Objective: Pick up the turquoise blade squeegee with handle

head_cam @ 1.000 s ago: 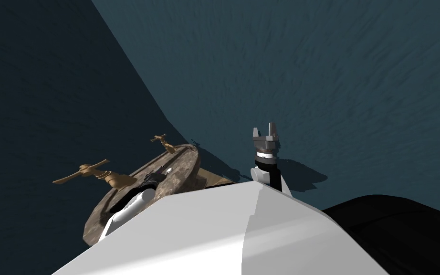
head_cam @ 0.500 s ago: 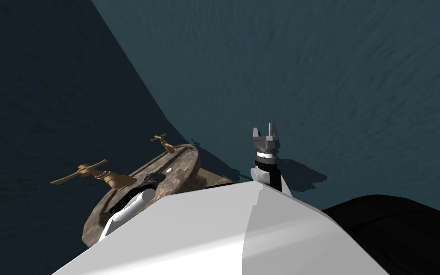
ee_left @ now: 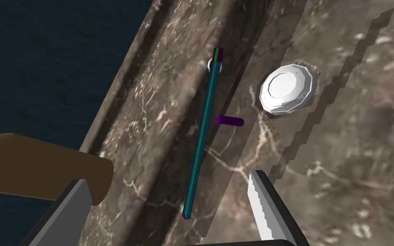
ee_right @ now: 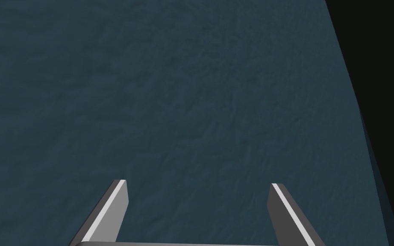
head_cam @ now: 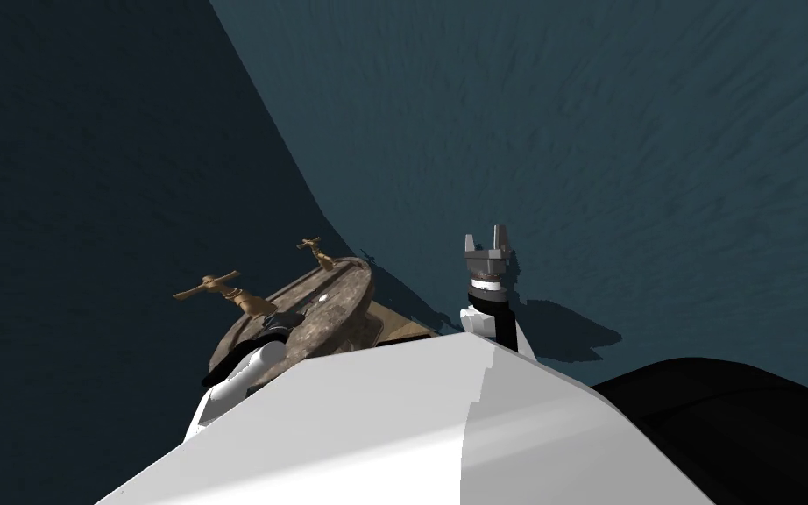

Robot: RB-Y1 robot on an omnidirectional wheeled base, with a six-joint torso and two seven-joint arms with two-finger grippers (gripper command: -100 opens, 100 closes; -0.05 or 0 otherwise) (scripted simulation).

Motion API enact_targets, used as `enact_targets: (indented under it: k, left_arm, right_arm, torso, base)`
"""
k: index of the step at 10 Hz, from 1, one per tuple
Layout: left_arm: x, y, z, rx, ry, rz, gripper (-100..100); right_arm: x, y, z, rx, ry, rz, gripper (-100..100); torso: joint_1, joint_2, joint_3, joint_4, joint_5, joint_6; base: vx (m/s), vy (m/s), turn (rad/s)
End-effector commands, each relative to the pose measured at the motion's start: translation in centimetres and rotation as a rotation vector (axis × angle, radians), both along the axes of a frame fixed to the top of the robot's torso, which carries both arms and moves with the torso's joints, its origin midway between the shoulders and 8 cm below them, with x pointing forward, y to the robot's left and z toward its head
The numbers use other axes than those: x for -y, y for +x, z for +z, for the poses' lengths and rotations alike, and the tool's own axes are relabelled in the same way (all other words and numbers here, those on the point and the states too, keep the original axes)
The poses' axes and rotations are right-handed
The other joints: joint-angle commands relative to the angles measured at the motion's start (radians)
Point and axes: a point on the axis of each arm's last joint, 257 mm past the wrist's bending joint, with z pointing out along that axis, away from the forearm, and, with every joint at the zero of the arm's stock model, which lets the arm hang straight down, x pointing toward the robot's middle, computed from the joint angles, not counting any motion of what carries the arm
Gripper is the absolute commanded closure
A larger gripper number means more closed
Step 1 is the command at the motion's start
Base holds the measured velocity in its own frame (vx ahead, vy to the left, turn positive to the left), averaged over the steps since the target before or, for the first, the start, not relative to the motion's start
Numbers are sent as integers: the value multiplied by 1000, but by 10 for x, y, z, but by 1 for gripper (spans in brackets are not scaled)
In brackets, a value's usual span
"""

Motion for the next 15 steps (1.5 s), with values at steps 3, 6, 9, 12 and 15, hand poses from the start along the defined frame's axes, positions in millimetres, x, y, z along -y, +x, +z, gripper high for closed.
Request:
enact_targets:
  k: [3, 6, 9, 12, 15]
  left_arm:
    - [-2, 9, 20, 107, -50, 39, -100]
    - [-2, -7, 0, 26, -44, 30, -100]
    - [-2, -21, -15, -75, -3, -5, -100]
    - [-2, -26, -21, -111, 14, -20, -100]
    - [-2, -24, -24, -113, 15, -22, -100]
  right_arm:
    - [0, 0, 0, 0, 0, 0, 0]
    - [0, 0, 0, 0, 0, 0, 0]
    - [0, 0, 0, 0, 0, 0, 0]
    - [0, 0, 0, 0, 0, 0, 0]
    - [0, 0, 0, 0, 0, 0, 0]
  torso:
    - [1, -3, -1, -1, 0, 0]
    - [2, -8, -4, -1, 1, 2]
    - [1, -20, -11, -4, 0, 1]
    - [1, -20, -12, -4, 0, 1]
    - [2, -13, -8, -3, 0, 1]
  base:
    - [-96, 7, 186]
    - [13, 40, -131]
    - [160, 23, -182]
    - [123, 16, -149]
    - [32, 24, 0]
